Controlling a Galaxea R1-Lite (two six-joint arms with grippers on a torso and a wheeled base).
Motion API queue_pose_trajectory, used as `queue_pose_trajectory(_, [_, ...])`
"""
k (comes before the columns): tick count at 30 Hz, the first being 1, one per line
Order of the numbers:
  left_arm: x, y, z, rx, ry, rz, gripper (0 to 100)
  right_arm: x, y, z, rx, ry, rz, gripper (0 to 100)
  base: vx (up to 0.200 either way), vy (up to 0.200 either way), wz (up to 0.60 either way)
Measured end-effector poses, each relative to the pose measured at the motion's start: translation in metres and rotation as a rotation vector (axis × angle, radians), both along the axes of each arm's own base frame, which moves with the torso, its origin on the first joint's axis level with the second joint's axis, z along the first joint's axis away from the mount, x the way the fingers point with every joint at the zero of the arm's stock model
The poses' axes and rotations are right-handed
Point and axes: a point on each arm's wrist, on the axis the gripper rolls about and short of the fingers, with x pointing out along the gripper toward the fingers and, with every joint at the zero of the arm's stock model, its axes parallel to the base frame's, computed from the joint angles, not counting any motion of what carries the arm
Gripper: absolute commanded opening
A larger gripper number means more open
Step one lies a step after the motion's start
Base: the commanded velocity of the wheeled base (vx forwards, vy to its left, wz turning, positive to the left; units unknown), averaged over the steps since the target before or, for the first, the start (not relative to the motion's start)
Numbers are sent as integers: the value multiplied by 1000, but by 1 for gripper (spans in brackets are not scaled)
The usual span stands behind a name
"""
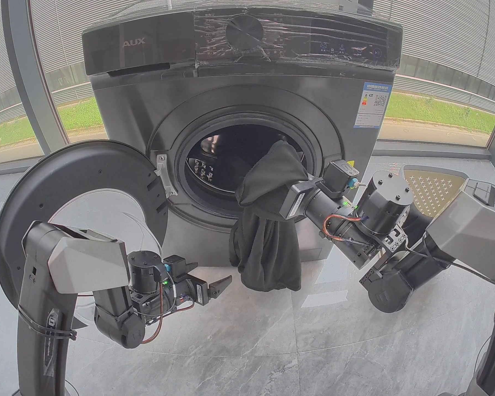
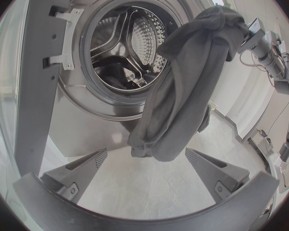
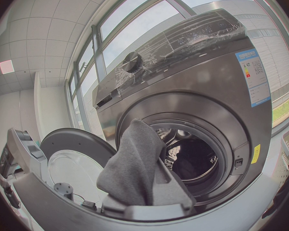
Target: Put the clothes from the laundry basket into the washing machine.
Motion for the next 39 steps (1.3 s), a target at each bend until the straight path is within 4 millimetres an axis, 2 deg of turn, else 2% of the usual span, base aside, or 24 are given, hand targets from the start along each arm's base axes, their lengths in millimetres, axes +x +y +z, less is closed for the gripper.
queue_pose_trajectory(16, [20,-11,-28,-16,-4,-55,100,-13,10,9,14,-14,36,0,0,0,0])
queue_pose_trajectory(25, [53,-16,-36,-43,-102,-28,100,-23,12,11,14,-13,58,0,0,0,0])
queue_pose_trajectory(29, [67,-12,-41,-25,-156,-15,100,-28,13,11,11,-11,71,0,0,0,0])
queue_pose_trajectory(30, [69,-11,-42,-23,-159,-11,0,-29,13,11,11,-12,73,0,0,0,0])
queue_pose_trajectory(39, [76,-15,-44,-27,-183,-12,0,-32,14,10,9,-6,79,0,0,0,0])
